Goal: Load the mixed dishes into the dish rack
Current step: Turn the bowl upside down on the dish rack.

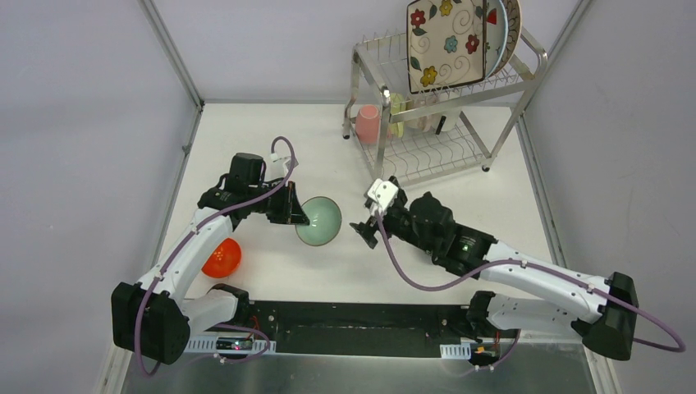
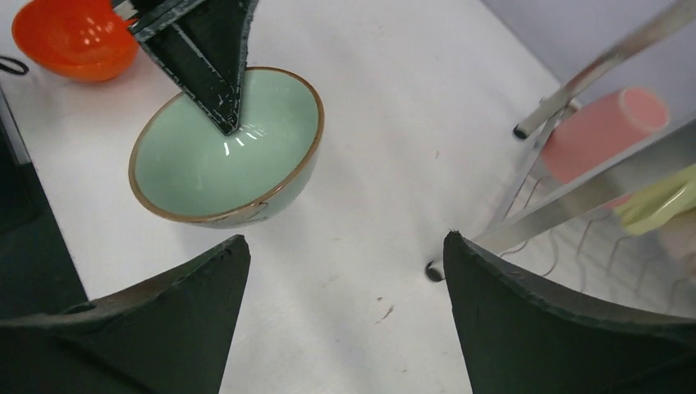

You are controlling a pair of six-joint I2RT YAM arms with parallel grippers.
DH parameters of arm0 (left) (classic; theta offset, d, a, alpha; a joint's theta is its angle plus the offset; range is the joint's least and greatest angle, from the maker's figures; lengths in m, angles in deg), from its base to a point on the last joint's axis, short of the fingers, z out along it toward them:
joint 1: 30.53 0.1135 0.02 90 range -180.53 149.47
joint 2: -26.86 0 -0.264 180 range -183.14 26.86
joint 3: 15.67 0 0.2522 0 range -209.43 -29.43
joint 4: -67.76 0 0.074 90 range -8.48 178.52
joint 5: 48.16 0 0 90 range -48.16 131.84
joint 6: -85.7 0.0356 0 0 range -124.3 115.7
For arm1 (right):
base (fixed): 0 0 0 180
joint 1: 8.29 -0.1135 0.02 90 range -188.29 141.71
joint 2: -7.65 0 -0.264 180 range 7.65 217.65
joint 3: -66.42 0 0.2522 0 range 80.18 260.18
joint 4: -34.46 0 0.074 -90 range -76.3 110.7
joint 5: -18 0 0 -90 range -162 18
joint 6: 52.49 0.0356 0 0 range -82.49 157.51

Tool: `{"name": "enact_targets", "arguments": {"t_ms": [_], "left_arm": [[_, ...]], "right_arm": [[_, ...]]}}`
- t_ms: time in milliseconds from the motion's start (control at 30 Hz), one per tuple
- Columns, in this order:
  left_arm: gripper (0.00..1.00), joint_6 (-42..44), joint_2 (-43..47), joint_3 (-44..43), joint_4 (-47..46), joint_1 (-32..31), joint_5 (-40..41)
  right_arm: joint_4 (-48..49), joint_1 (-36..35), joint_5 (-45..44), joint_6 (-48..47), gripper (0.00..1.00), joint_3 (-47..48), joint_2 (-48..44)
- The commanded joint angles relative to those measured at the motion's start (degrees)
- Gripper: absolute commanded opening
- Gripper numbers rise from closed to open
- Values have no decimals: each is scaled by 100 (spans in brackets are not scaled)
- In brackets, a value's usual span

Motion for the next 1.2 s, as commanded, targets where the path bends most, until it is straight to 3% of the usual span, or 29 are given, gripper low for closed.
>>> {"name": "enact_targets", "arguments": {"t_ms": [0,100,167,367,567,667,800,1167], "left_arm": [[0,69,30,-210,-350,-18,-322],[0,63,10,-209,-352,-18,-347],[0,52,1,-206,-354,-18,-396],[0,-15,-78,-214,-385,-18,-593],[0,-368,-281,-163,-503,-18,-959],[0,-964,-420,-177,-542,-18,-1339],[0,-1621,-645,-338,-476,-17,-2006],[0,-1427,-1088,-518,-66,-28,-2594]], "right_arm": [[312,1,1202,-2548,89,-111,-417],[314,-75,2000,-3914,88,-442,-605],[374,-141,2057,-4298,88,-525,-617],[390,-592,1474,-5708,88,-516,-160],[1088,-824,994,-6969,87,-703,163],[1218,-872,1000,-7132,87,-788,84],[636,-925,1095,-7059,85,-738,-137],[367,-1122,688,-7413,85,-953,-110]]}}
